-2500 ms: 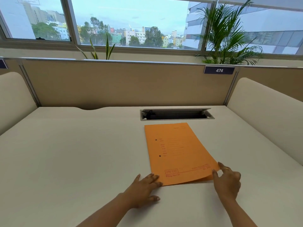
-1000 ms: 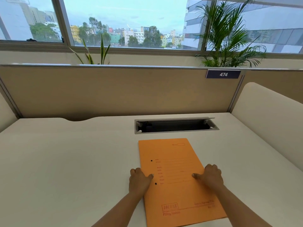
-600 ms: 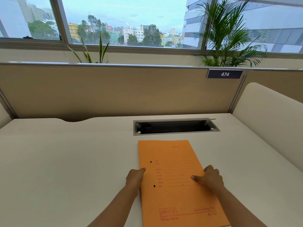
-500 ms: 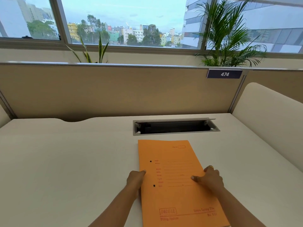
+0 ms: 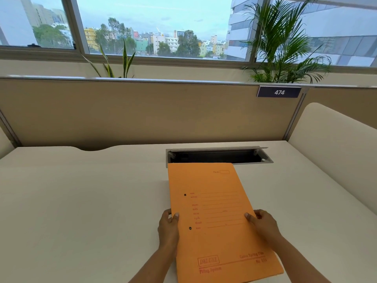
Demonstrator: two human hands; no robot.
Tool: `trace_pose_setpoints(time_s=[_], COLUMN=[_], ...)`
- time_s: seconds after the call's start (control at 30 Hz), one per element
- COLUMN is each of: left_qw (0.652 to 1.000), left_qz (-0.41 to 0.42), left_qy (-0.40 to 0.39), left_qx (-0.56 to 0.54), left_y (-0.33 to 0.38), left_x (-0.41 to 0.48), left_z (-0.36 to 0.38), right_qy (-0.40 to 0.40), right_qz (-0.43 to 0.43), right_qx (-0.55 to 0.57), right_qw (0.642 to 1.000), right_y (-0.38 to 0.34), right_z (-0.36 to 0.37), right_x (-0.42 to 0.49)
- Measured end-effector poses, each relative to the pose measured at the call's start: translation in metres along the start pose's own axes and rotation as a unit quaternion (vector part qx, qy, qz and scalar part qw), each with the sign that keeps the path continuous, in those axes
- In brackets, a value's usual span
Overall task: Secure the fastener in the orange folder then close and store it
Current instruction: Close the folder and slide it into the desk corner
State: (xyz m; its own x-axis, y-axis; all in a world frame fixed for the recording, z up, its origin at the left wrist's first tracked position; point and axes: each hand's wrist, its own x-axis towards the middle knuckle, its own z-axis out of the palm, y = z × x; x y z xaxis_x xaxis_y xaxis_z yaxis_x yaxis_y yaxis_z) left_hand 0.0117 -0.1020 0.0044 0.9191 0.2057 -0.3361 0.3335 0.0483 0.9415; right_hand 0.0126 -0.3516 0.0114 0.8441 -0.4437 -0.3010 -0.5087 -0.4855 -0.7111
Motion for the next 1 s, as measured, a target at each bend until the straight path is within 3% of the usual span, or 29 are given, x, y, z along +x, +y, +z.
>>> trace_pose_setpoints(time_s=[0.3, 0.4, 0.6, 1.0], left_qw=[0.999, 0.996, 0.991, 0.994], left_qz=[-0.040, -0.075, -0.081, -0.029], left_qy=[0.001, -0.033, -0.078, -0.016], left_qx=[-0.014, -0.021, 0.076, 0.105], left_y=[0.003, 0.006, 0.007, 0.023], left_x=[0.005, 0.005, -0.002, -0.018], left_z=[-0.010, -0.014, -0.018, -0.056], right_qy=[-0.067, -0.044, 0.011, -0.007], right_qz=[0.066, 0.073, 0.083, 0.068], right_qx=[0.197, 0.219, 0.243, 0.263], right_qw=[0.976, 0.972, 0.966, 0.962], right_y=[0.012, 0.017, 0.017, -0.019], right_z=[-0.007, -0.007, -0.006, 0.004], right_x=[-0.010, -0.014, -0.023, -0.049])
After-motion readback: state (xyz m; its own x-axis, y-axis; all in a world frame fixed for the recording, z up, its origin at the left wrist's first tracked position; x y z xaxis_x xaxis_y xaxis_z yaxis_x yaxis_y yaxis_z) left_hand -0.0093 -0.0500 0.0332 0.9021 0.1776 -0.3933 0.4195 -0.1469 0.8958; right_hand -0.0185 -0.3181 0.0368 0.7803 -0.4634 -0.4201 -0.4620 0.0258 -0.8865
